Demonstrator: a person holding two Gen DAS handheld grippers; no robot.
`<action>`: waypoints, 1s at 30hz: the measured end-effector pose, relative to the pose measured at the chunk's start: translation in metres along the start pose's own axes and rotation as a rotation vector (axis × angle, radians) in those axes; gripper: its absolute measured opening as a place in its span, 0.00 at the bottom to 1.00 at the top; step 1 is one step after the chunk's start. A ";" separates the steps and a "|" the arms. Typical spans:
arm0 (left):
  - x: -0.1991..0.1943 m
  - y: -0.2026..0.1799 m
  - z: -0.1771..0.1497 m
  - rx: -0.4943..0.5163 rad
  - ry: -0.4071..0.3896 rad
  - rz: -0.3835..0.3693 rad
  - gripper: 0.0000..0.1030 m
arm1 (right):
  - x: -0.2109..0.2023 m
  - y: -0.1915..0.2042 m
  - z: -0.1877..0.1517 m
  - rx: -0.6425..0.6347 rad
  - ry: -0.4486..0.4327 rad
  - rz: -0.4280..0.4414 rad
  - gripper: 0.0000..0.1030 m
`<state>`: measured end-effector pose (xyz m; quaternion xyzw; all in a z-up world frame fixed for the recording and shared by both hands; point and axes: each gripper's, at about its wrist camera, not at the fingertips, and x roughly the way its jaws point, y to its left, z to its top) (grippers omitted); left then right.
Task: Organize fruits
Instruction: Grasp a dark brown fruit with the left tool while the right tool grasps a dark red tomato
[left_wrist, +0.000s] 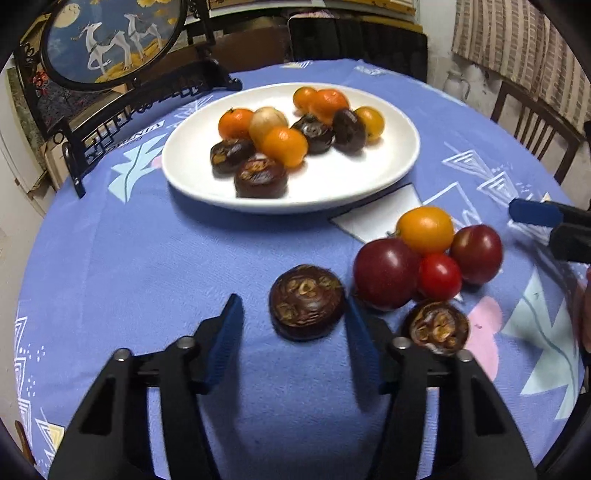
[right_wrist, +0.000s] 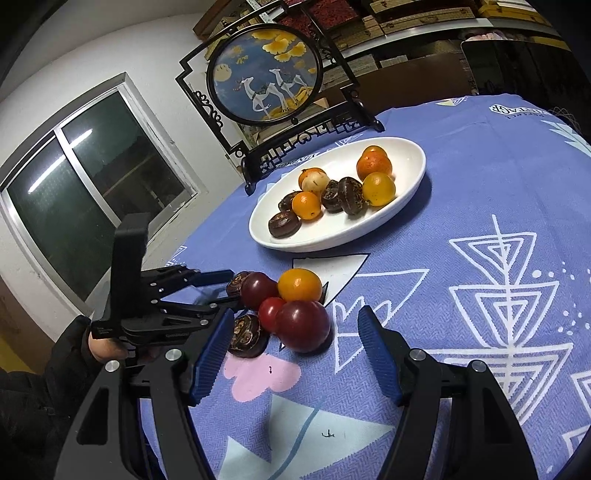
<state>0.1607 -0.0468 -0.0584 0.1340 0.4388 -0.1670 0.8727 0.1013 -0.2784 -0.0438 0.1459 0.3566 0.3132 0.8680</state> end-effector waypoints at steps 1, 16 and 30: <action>0.001 -0.001 0.000 0.002 0.002 -0.011 0.45 | 0.000 0.000 0.000 -0.002 0.001 0.000 0.68; -0.030 0.030 -0.008 -0.193 -0.168 -0.104 0.39 | 0.023 0.021 -0.002 -0.116 0.109 -0.103 0.67; -0.030 0.032 -0.009 -0.196 -0.174 -0.129 0.39 | 0.049 0.017 0.003 -0.048 0.175 -0.111 0.39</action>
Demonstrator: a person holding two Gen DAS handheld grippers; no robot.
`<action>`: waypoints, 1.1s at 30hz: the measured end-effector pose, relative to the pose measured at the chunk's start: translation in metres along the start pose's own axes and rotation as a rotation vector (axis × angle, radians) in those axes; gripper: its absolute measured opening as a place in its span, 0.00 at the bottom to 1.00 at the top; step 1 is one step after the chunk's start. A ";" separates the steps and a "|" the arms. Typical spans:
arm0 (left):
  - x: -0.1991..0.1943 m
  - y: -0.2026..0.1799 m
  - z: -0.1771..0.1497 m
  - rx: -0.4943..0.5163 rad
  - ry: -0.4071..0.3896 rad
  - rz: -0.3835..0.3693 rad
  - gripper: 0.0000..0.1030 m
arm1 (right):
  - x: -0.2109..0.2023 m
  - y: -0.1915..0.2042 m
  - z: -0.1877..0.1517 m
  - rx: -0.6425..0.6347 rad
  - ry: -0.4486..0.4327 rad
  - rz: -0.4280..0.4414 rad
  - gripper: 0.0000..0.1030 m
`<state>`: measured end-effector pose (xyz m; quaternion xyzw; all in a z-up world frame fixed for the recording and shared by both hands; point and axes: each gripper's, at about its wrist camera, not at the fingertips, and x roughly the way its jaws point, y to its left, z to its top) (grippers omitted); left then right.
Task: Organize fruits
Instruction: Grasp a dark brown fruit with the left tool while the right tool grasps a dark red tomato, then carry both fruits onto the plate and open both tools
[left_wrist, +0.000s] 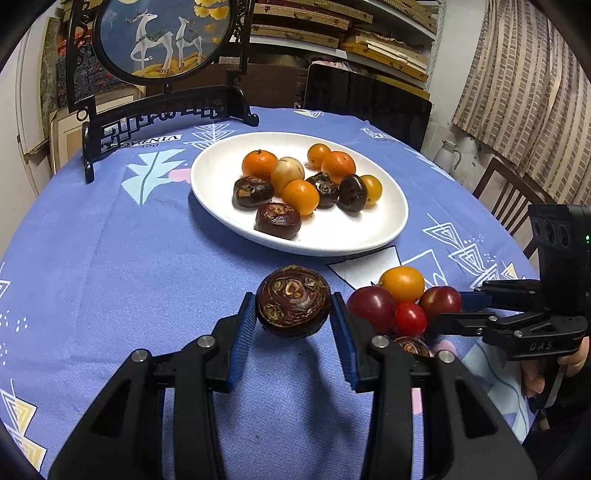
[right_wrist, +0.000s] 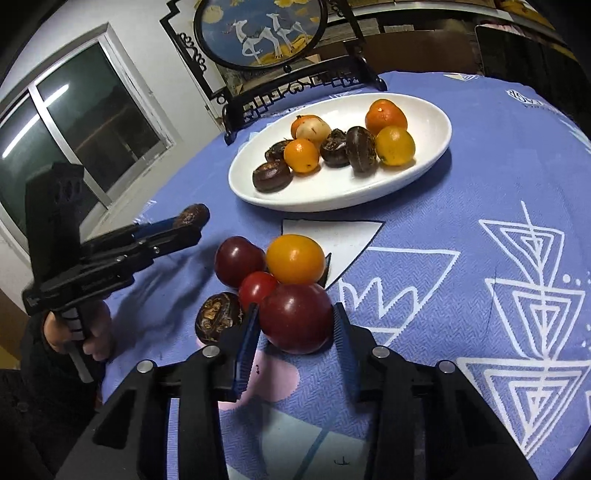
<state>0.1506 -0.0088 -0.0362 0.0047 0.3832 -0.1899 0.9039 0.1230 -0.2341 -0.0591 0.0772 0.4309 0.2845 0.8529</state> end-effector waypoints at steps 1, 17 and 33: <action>0.000 0.000 0.000 -0.003 -0.002 0.000 0.39 | -0.002 -0.001 0.000 0.004 -0.009 0.003 0.39; -0.002 -0.028 0.028 0.070 -0.021 -0.030 0.39 | -0.045 -0.011 0.047 0.026 -0.127 0.047 0.39; 0.066 -0.050 0.067 0.119 0.038 0.007 0.53 | 0.012 -0.058 0.097 0.141 -0.123 0.024 0.49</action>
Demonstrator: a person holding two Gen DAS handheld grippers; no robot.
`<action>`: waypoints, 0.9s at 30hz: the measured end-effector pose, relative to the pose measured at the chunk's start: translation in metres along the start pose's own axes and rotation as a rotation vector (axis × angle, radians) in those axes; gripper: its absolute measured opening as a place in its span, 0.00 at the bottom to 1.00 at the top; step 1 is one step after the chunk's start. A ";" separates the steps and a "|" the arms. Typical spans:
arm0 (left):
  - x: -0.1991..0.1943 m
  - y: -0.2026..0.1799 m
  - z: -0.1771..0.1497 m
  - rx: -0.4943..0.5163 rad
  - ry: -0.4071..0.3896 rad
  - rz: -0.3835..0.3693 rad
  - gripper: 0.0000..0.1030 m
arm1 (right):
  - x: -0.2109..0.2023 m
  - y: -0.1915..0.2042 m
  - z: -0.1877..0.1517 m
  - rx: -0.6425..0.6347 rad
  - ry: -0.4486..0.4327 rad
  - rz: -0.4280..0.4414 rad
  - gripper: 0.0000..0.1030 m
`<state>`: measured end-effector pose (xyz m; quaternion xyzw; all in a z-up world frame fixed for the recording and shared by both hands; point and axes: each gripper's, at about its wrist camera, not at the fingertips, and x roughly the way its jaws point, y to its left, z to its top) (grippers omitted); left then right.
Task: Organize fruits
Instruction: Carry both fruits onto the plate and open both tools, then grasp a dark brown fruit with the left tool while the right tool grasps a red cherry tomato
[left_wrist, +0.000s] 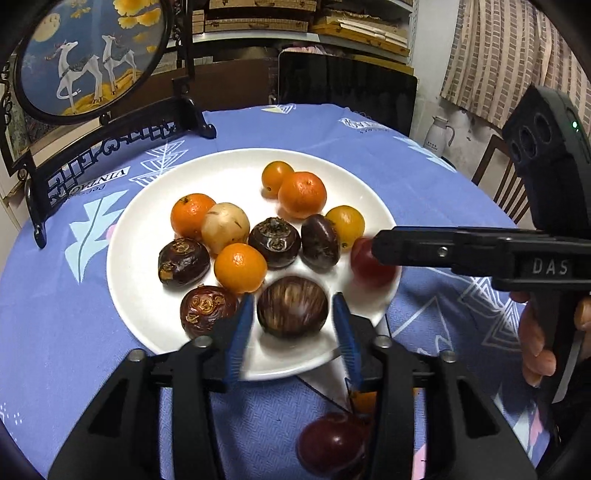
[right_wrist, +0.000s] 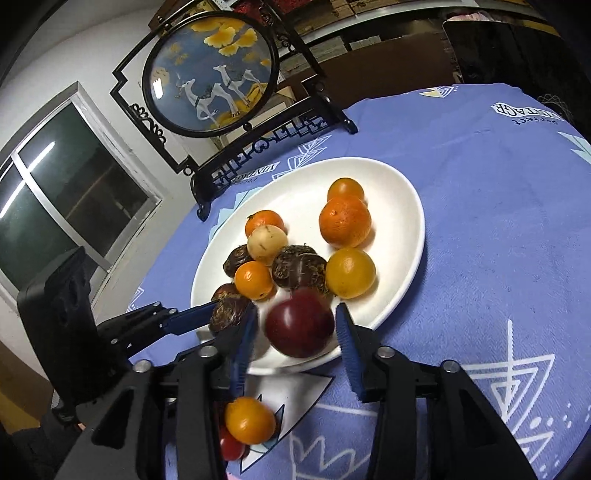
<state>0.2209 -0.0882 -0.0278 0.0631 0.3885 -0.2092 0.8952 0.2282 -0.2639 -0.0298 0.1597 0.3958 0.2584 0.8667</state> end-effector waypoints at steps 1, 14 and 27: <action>-0.004 0.001 0.000 -0.008 -0.017 0.001 0.56 | -0.003 0.000 -0.001 -0.003 -0.009 -0.003 0.49; -0.056 -0.006 -0.048 0.032 -0.017 -0.028 0.66 | -0.048 -0.012 -0.046 0.035 -0.055 0.014 0.49; -0.045 -0.040 -0.092 0.099 0.123 -0.027 0.51 | -0.062 -0.005 -0.085 0.034 -0.026 0.022 0.49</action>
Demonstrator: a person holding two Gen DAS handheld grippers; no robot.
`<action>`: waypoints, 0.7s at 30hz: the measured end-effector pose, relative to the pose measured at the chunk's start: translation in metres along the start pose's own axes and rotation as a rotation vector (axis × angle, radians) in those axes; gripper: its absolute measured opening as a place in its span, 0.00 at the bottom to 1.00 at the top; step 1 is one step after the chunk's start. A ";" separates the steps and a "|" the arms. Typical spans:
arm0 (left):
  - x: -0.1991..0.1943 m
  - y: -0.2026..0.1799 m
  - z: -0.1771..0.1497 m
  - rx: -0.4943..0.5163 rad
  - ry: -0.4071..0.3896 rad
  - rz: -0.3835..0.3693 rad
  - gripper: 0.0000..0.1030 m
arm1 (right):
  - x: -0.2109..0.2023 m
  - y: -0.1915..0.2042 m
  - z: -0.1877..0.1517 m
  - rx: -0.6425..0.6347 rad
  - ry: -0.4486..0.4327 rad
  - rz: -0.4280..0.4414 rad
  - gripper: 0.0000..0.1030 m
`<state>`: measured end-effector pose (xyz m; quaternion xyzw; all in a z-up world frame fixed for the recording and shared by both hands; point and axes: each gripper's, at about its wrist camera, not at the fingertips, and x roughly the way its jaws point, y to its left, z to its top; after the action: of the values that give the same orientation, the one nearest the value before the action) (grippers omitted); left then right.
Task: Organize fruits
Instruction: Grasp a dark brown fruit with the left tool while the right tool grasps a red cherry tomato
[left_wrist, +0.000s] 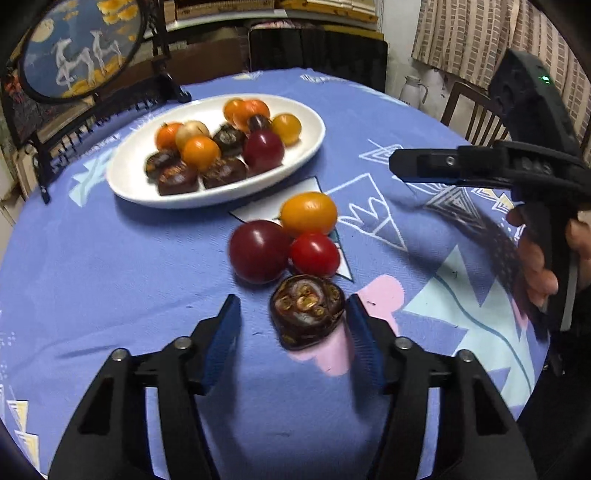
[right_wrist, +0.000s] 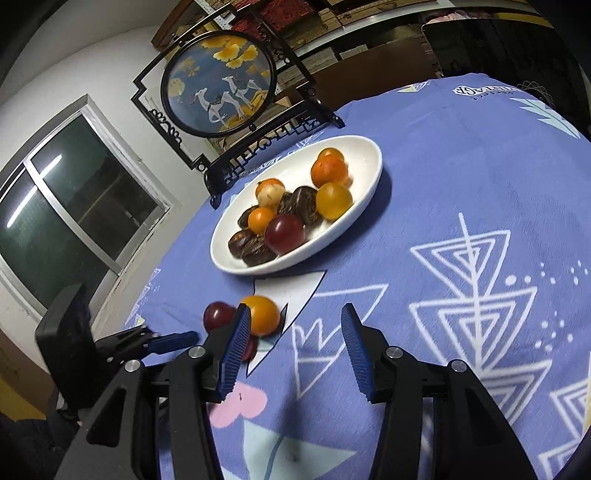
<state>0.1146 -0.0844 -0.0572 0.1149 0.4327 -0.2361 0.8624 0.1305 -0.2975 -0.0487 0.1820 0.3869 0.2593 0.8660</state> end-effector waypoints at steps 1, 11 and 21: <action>0.004 -0.002 0.000 0.006 0.012 -0.008 0.47 | 0.000 0.000 -0.002 0.001 0.003 -0.001 0.49; -0.021 0.022 -0.009 -0.092 -0.077 -0.006 0.41 | 0.019 0.035 -0.018 -0.131 0.122 0.006 0.49; -0.034 0.054 -0.026 -0.156 -0.078 0.032 0.41 | 0.063 0.080 -0.025 -0.265 0.215 -0.073 0.49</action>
<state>0.1063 -0.0170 -0.0460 0.0450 0.4141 -0.1921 0.8886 0.1220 -0.1935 -0.0590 0.0231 0.4462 0.2943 0.8449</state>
